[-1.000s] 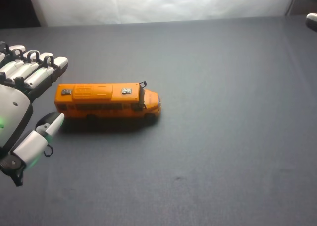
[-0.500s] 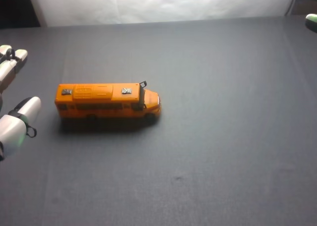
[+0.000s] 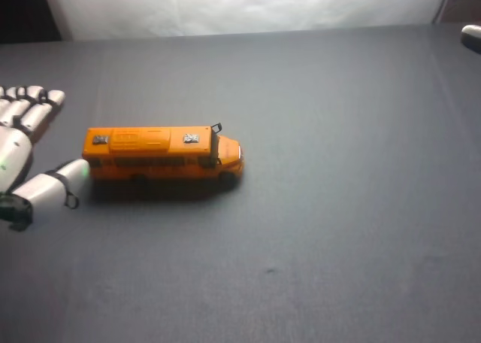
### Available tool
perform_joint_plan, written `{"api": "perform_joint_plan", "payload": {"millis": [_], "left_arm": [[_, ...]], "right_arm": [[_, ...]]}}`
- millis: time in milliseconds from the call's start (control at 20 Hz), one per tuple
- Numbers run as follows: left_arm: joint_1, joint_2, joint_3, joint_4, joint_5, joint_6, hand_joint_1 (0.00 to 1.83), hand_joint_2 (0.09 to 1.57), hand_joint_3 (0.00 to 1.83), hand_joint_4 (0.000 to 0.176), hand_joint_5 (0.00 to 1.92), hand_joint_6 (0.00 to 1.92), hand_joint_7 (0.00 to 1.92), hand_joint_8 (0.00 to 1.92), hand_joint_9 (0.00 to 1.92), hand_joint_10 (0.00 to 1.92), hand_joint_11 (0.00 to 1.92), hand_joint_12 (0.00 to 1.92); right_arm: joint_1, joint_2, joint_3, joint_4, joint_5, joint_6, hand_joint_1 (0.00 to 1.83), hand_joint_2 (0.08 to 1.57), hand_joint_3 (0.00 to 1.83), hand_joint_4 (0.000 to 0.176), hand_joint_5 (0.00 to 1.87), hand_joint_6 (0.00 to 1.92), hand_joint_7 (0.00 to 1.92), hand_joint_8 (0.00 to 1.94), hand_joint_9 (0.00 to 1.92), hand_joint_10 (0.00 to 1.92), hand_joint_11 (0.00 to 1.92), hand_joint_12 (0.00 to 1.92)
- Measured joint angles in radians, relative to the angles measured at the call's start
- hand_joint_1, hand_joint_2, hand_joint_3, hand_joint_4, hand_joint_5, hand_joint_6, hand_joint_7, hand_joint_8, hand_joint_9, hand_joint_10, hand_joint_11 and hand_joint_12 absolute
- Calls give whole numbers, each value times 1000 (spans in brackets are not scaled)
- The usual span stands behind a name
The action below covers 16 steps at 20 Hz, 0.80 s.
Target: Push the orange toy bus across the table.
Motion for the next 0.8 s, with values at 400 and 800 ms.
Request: {"api": "perform_joint_plan", "payload": {"millis": [400, 800], "left_arm": [[-39, -19, 13, -34, 98, 78, 0, 1319, 0, 0, 110, 0, 109, 0, 121, 2, 49, 112], [-39, -31, 14, -84, 111, 143, 0, 1342, 5, 0, 109, 1, 101, 0, 108, 0, 44, 105]], "right_arm": [[-6, 0, 0, -1, 0, 3, 460, 1425, 0, 0, 378, 5, 393, 5, 250, 4, 232, 21], [-11, -2, 0, -1, -3, 3, 432, 1402, 0, 0, 383, 2, 392, 0, 270, 2, 269, 28]]}}
